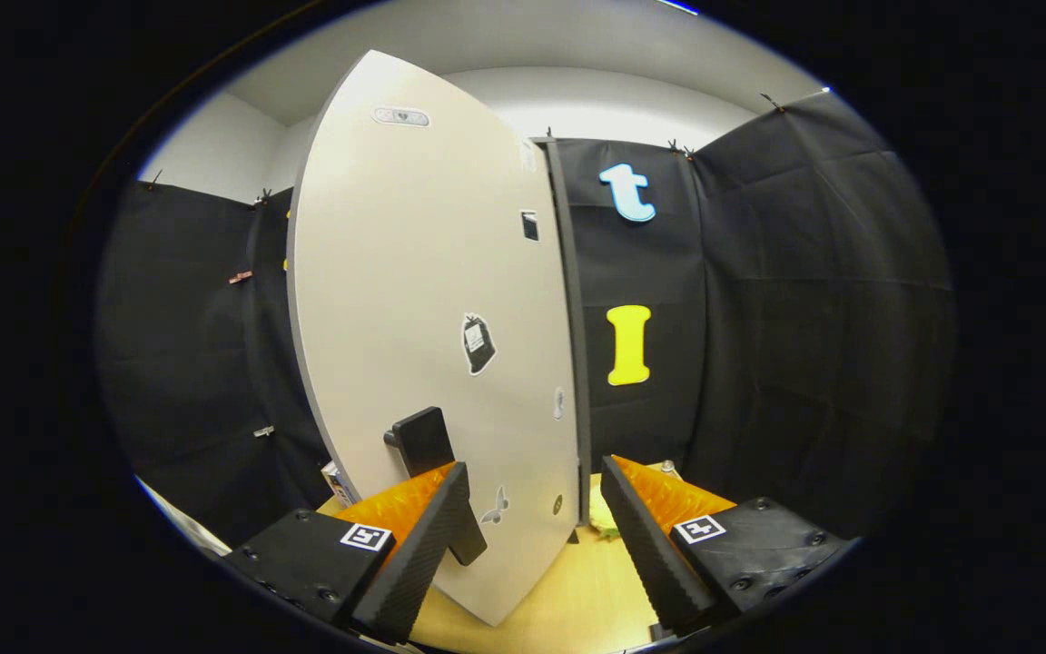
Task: Open the shoe cabinet door, grab the shoes and put them into the shoe cabinet, then close the shoe cabinet door.
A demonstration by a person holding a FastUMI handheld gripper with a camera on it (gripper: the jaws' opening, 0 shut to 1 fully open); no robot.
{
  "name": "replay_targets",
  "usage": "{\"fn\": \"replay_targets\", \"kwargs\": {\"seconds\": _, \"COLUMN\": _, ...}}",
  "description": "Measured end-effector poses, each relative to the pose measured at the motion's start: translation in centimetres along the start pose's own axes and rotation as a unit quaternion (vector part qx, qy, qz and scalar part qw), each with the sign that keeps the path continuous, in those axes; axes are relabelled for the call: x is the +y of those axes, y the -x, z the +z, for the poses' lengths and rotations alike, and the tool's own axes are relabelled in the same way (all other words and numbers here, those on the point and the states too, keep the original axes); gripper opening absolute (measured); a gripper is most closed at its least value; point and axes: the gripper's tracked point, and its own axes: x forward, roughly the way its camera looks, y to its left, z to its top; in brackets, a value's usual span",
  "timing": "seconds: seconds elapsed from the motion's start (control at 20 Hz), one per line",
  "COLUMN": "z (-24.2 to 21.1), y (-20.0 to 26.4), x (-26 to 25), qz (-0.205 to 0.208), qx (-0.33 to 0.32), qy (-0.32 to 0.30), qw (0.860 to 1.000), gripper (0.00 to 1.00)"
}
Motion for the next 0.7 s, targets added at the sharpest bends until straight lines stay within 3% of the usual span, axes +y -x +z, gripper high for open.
{"fn": "replay_targets", "kwargs": {"seconds": 0.3, "z": 0.0, "y": -2.2, "x": 4.9, "qz": 0.033, "qx": -0.009, "qy": 0.009, "qw": 0.999, "gripper": 0.97}}
{"fn": "replay_targets", "kwargs": {"seconds": 0.7, "z": -0.5, "y": -2.7, "x": 6.6, "qz": 0.034, "qx": -0.006, "qy": 0.015, "qw": 0.999, "gripper": 0.97}}
